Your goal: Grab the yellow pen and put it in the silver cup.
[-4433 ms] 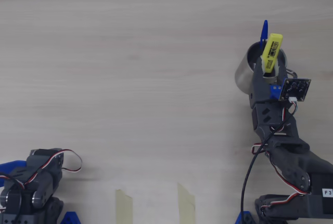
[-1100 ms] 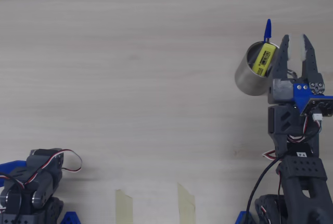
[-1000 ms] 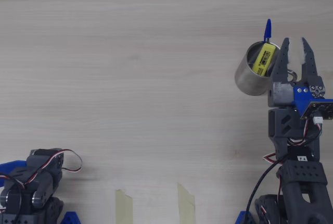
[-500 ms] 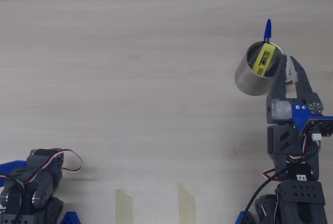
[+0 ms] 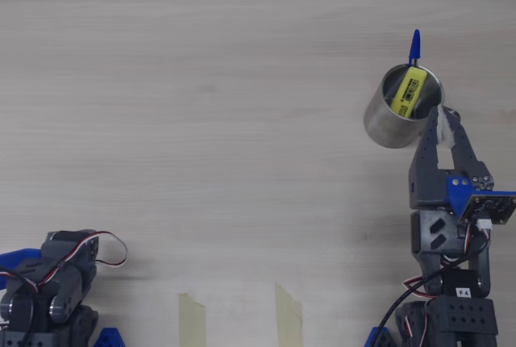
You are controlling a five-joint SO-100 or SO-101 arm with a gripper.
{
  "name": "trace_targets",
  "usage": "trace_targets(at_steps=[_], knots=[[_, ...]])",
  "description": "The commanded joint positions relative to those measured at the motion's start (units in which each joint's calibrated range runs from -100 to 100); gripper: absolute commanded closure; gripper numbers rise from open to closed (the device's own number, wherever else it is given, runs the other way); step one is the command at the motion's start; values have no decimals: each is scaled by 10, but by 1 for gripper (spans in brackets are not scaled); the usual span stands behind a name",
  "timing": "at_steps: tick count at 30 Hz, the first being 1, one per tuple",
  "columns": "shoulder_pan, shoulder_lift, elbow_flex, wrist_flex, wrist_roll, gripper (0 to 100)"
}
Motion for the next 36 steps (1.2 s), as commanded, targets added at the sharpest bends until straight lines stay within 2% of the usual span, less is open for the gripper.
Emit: trace_targets(at_steps=[1,7,28,36], knots=[[-11,-27,16,3,-2,97],[-24,-73,54,17,-3,97],[-26,-235,54,410,-3,97],[-26,-270,53,527,-3,97]])
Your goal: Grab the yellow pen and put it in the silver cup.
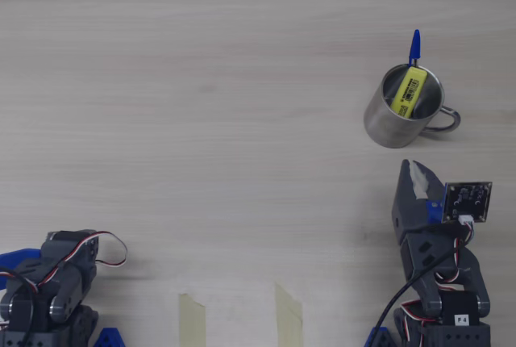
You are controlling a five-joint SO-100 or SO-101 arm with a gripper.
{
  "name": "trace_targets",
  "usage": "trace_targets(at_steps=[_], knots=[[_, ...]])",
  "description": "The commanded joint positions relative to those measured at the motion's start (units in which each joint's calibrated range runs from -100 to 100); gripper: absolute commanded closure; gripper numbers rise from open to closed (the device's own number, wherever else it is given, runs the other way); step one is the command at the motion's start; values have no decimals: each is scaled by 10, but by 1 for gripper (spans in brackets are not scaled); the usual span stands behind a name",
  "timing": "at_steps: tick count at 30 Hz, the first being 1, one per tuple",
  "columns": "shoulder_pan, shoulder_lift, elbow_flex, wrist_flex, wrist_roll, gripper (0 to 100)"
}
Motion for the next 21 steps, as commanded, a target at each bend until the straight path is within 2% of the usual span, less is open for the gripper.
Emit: trace_targets(at_steps=[1,21], knots=[[-5,-20,6,48,-2,97],[-5,-39,5,249,-41,97]])
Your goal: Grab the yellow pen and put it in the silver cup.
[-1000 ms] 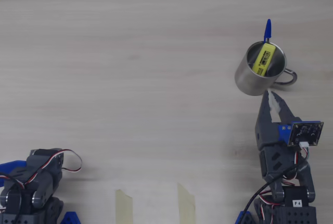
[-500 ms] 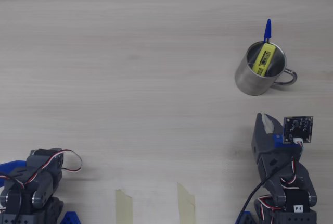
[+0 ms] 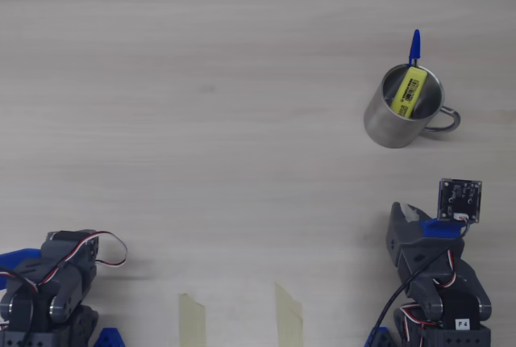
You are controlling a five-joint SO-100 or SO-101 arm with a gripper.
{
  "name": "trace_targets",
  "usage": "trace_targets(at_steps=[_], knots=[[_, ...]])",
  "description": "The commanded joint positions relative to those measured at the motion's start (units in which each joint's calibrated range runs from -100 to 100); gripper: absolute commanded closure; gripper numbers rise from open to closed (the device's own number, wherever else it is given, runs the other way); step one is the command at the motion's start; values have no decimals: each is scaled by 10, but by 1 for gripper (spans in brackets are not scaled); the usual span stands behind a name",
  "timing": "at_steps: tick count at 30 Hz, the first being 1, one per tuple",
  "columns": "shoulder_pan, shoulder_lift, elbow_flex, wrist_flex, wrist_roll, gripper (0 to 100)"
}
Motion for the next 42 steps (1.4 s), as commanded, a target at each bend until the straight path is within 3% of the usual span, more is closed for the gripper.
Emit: trace_targets(at_steps=[1,21,42], knots=[[-5,-7,7,32,-7,97],[-6,-9,7,184,-29,97],[-2,-3,7,184,-24,97]])
